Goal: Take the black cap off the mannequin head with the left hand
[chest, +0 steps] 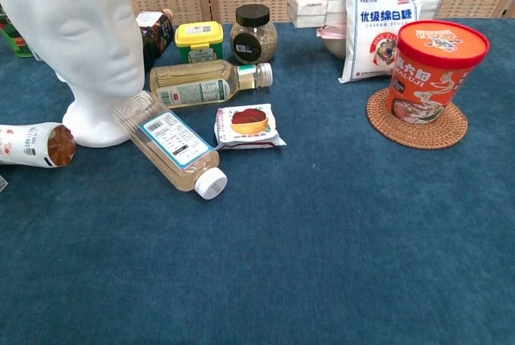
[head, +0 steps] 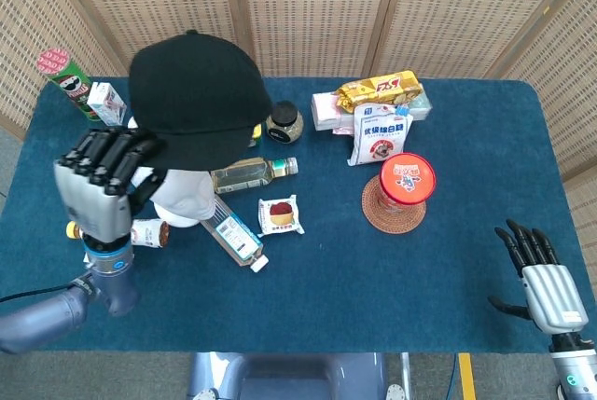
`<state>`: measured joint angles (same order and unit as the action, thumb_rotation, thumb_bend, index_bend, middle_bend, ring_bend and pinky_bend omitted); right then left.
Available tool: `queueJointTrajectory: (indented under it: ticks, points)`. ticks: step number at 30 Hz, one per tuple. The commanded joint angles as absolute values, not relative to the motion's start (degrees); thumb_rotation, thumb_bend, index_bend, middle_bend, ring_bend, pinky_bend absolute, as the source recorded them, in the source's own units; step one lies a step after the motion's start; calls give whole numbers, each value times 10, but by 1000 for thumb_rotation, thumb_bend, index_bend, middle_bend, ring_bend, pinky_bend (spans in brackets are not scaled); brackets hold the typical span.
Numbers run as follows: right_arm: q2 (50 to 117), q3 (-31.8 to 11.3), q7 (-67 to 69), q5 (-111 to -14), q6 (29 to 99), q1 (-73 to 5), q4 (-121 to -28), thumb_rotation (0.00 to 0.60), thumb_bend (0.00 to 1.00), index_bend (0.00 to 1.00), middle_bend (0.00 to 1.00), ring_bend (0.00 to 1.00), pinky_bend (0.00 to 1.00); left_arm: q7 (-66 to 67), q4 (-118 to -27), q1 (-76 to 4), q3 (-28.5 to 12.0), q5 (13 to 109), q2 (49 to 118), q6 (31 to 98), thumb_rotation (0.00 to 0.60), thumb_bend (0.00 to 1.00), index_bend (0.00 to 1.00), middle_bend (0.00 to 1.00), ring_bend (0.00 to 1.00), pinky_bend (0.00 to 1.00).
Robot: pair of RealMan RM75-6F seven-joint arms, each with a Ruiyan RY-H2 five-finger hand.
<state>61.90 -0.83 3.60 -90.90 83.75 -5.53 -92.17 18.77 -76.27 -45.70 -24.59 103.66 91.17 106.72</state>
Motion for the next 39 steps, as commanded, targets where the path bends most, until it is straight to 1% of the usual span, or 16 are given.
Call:
queueJointTrajectory:
  ticks: [1,4,7,16,19,20,21,22,23,24,25,26,27,29,34,39]
  points:
    - [618,-8,40,-909,837,-55,-921,600,0,13,0,0,0,236,-755,-499,-238,1039,955,1014,600,564,850,684,547,710]
    - [616,-8,44,-909,836,-56,-919,600,0,13,0,0,0,253,-725,-523,-241,1023,991,986,600,562,850,684,547,710]
    - [615,-8,50,-907,833,-57,-916,600,0,13,0,0,0,266,-673,-539,-232,1024,1014,970,600,559,850,684,547,710]
    - [611,-8,63,-903,825,-60,-915,600,0,13,0,0,0,244,-537,-562,-222,989,1078,948,600,549,850,684,547,710]
    - [611,-7,63,-907,824,-61,-916,600,0,13,0,0,0,231,-515,-565,-219,979,1095,945,600,520,850,684,547,700]
    - [611,-5,63,-908,822,-62,-916,600,0,13,0,0,0,230,-513,-563,-217,968,1104,936,600,501,846,671,532,682]
    - [611,-5,63,-909,822,-62,-916,600,0,13,0,0,0,233,-515,-560,-214,958,1110,926,600,460,789,606,474,637]
    - [611,-4,62,-909,821,-62,-916,600,0,13,0,0,0,240,-528,-554,-209,942,1112,903,600,412,707,525,405,587]
    - [611,-4,62,-909,821,-62,-916,600,0,14,0,0,0,252,-547,-548,-208,926,1110,885,600,302,524,353,256,487]
    - [611,-4,62,-909,822,-62,-916,600,0,13,0,0,0,270,-580,-541,-206,908,1104,864,600,179,312,177,120,382]
    - [611,-4,62,-910,822,-62,-916,600,0,13,0,0,0,279,-608,-535,-205,898,1097,852,600,77,155,58,31,303]
    - [611,-4,62,-910,823,-61,-917,600,0,13,0,0,0,281,-635,-531,-203,892,1089,845,600,36,91,18,5,272]
    - [611,-4,61,-911,824,-61,-917,600,0,13,0,0,0,281,-666,-526,-201,888,1080,840,600,8,45,0,0,250]
    - [611,-3,60,-911,824,-61,-917,600,0,13,0,0,0,283,-710,-518,-198,887,1065,840,600,0,28,0,0,240]
    - [612,-3,58,-911,824,-61,-917,600,0,14,0,0,0,289,-774,-502,-193,885,1037,843,600,0,26,0,0,224]
    - [614,-2,54,-912,823,-61,-918,600,0,13,0,0,0,281,-862,-474,-208,874,993,863,600,0,23,0,0,206]
